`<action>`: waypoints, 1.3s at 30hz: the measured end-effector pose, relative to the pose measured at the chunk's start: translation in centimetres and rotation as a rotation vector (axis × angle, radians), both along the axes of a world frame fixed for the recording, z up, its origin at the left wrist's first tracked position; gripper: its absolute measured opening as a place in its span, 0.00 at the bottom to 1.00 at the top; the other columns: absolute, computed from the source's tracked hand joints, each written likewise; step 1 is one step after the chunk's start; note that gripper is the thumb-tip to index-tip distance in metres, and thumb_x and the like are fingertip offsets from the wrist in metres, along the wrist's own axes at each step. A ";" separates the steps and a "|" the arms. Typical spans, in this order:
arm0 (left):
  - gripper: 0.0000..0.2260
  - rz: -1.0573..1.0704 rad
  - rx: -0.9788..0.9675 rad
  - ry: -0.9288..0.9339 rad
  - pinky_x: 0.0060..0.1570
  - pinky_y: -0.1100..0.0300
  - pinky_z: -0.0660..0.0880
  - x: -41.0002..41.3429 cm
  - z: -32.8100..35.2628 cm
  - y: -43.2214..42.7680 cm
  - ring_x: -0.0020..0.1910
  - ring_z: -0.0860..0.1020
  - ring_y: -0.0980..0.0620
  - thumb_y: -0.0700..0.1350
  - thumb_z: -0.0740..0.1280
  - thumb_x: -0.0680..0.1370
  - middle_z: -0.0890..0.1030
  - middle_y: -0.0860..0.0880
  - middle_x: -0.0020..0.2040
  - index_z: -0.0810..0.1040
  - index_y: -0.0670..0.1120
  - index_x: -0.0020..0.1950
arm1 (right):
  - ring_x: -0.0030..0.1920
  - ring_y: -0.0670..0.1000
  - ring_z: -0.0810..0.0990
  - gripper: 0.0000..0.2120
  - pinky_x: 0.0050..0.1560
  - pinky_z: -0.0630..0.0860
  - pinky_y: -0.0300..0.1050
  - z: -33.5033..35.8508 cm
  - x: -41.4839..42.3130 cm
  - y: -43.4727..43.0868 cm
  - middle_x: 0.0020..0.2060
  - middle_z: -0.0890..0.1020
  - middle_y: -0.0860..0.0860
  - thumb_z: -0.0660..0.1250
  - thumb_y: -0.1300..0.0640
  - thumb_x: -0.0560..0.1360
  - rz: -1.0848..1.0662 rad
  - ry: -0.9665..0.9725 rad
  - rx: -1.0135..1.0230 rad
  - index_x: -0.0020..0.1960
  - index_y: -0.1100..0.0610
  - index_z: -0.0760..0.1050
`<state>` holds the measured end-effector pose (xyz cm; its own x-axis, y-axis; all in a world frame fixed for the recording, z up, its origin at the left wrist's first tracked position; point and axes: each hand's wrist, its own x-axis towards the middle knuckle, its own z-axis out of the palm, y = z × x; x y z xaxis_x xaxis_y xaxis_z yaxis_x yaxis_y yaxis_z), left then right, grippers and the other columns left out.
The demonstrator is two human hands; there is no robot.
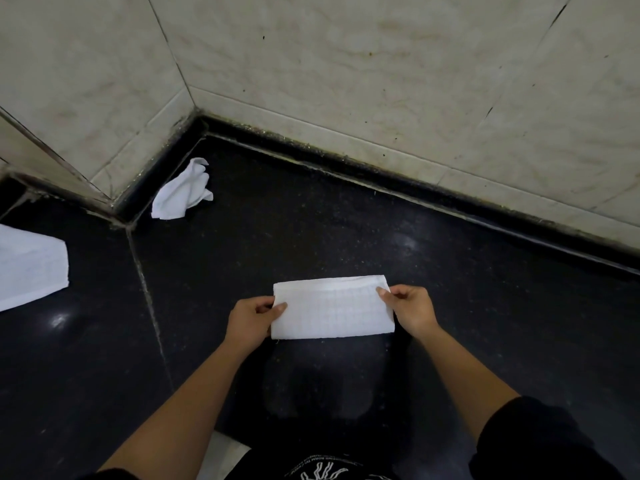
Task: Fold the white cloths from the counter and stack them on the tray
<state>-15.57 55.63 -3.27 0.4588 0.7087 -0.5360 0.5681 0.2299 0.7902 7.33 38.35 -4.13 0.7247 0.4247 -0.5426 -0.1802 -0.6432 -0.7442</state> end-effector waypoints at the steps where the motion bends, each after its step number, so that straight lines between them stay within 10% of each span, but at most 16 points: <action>1: 0.03 0.004 -0.005 0.011 0.48 0.43 0.81 0.1 -0.2 0.0 0.47 0.83 0.42 0.45 0.72 0.75 0.85 0.44 0.42 0.84 0.53 0.46 | 0.47 0.53 0.83 0.08 0.51 0.79 0.47 -0.1 0.0 0.1 0.42 0.85 0.51 0.72 0.54 0.74 -0.008 -0.006 -0.004 0.43 0.59 0.83; 12: 0.09 0.090 -0.029 0.028 0.42 0.50 0.82 0.4 -1.1 -0.1 0.47 0.83 0.45 0.43 0.71 0.76 0.84 0.44 0.46 0.82 0.42 0.55 | 0.41 0.49 0.78 0.11 0.41 0.74 0.43 0.2 -0.2 1.0 0.37 0.81 0.50 0.70 0.50 0.75 0.023 -0.187 -0.143 0.41 0.57 0.78; 26: 0.17 -0.209 0.436 0.354 0.39 0.56 0.74 -0.1 -0.5 -2.5 0.42 0.75 0.53 0.58 0.69 0.74 0.72 0.52 0.49 0.68 0.51 0.55 | 0.45 0.50 0.78 0.23 0.40 0.74 0.43 1.4 -1.8 -1.6 0.44 0.78 0.50 0.77 0.43 0.66 0.157 -0.206 -0.336 0.49 0.57 0.73; 39: 0.19 -0.450 0.425 0.436 0.42 0.57 0.73 -1.0 -0.1 -2.0 0.45 0.75 0.52 0.59 0.69 0.74 0.69 0.51 0.54 0.68 0.53 0.59 | 0.43 0.52 0.78 0.08 0.43 0.75 0.45 2.6 -3.2 -0.2 0.43 0.80 0.53 0.73 0.57 0.70 -0.025 -0.006 -0.262 0.45 0.59 0.77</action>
